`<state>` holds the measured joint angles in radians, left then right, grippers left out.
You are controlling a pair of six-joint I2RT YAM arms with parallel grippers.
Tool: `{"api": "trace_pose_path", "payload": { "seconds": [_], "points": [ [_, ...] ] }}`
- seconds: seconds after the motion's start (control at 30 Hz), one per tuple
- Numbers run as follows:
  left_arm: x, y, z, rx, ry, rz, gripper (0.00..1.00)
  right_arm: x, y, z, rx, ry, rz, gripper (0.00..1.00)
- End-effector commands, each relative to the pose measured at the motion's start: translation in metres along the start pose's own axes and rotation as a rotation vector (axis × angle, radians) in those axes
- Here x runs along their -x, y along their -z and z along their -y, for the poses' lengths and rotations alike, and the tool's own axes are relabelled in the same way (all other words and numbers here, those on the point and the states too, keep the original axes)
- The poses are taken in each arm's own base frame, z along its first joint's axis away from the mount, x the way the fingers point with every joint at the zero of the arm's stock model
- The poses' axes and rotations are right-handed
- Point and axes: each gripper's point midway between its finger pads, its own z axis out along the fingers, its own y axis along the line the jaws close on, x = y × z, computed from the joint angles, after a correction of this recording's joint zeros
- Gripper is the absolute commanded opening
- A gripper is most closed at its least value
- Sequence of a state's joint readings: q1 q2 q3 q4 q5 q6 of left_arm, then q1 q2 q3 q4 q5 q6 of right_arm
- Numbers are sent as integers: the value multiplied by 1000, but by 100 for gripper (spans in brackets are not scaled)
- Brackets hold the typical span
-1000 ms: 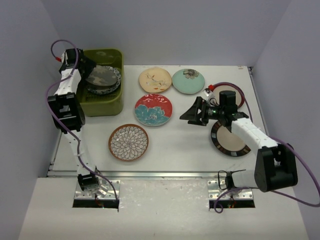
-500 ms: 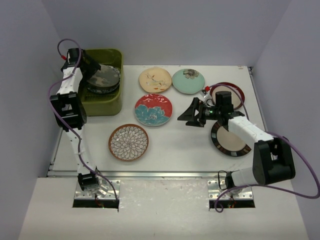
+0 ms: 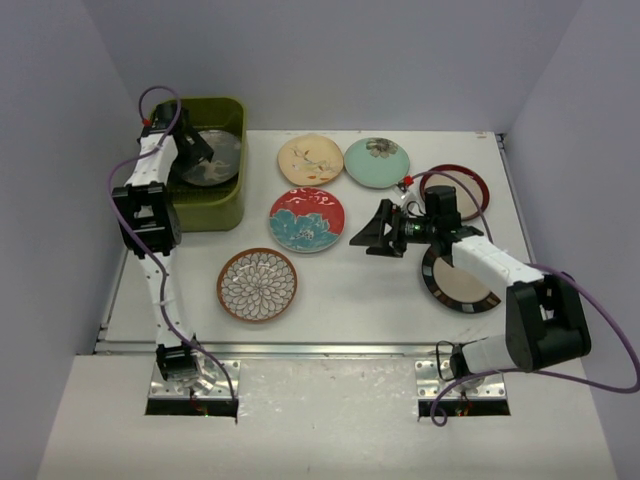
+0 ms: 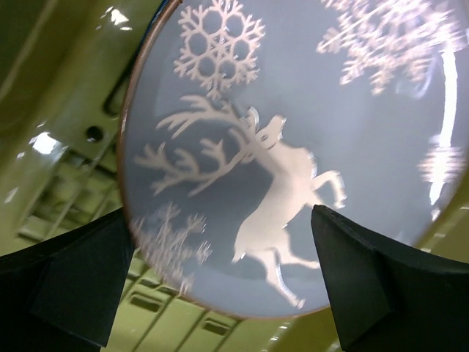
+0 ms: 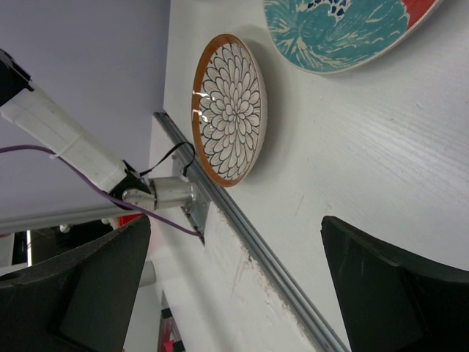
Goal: Place the plates into the plastic bin on the countertop
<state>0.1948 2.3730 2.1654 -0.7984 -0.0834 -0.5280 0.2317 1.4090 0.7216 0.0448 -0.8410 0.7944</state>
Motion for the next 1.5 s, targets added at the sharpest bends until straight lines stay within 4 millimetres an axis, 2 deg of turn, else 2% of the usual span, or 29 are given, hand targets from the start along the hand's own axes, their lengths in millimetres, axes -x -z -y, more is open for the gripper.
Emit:
{"api": "trace_pose_path", "payload": {
  "seconds": [0.0, 0.03, 0.13, 0.2, 0.33, 0.37, 0.4, 0.5, 0.53, 0.6, 0.63, 0.67, 0.7, 0.77, 0.83, 0.87, 0.97, 1.0, 1.03, 1.07, 1.1, 1.2, 1.33, 1.4, 1.47],
  "points": [
    [20, 35, 10, 6, -105, 75, 100, 9, -2, -8, 24, 54, 13, 99],
    [20, 39, 11, 12, -124, 78, 100, 9, -4, -5, 16, 55, 11, 99],
    [26, 67, 19, -10, -153, 107, 100, 11, -14, 13, -65, 41, -5, 99],
    [27, 78, 20, -19, -155, 121, 100, 16, -22, 17, -87, 49, -6, 99],
    [50, 145, 16, -32, -120, 250, 100, 24, -48, 45, -173, 4, -23, 99],
    [51, 149, 13, -24, -114, 263, 100, 26, -54, 52, -186, -5, -24, 99],
    [55, 163, 12, -30, -105, 293, 100, 31, -61, 58, -194, -11, -14, 99],
    [63, 232, 7, -95, -65, 415, 100, 46, -82, 82, -232, -60, 15, 99],
    [61, 255, 4, -125, -53, 453, 100, 51, -88, 91, -249, -75, 28, 99],
    [50, 286, 14, -227, -67, 510, 100, 60, -105, 111, -272, -102, 35, 99],
    [29, 301, 12, -271, -84, 520, 100, 64, -112, 118, -282, -111, 36, 99],
    [15, 313, 29, -346, -115, 533, 100, 68, -119, 129, -300, -124, 40, 99],
    [-11, 319, 28, -387, -134, 513, 100, 70, -122, 134, -310, -139, 49, 99],
    [-39, 324, 35, -472, -160, 472, 100, 78, -127, 142, -328, -143, 78, 96],
    [-68, 328, 36, -559, -193, 409, 100, 80, -132, 161, -371, -186, 101, 84],
    [-81, 321, 32, -564, -209, 376, 100, 79, -134, 167, -374, -206, 103, 77],
    [-101, 319, 21, -580, -234, 345, 100, 76, -137, 182, -374, -271, 97, 46],
    [-106, 321, 19, -591, -240, 342, 100, 73, -137, 184, -370, -289, 97, 31],
    [-110, 326, 18, -612, -248, 343, 100, 70, -134, 185, -366, -312, 99, 9],
    [-114, 325, 17, -619, -253, 336, 100, 69, -132, 185, -360, -324, 109, 0],
    [-118, 325, 17, -632, -259, 330, 100, 68, -130, 184, -351, -333, 117, 0],
    [-141, 317, 24, -708, -296, 248, 100, 78, -115, 156, -228, -328, 174, 0],
    [-183, 297, 36, -826, -339, 77, 100, 107, -77, 111, -107, -306, 275, 0],
    [-191, 292, 40, -853, -342, 45, 100, 116, -61, 91, -75, -271, 309, 0],
    [-208, 285, 47, -897, -356, -8, 100, 119, -47, 79, -58, -251, 329, 0]
  ]
}}
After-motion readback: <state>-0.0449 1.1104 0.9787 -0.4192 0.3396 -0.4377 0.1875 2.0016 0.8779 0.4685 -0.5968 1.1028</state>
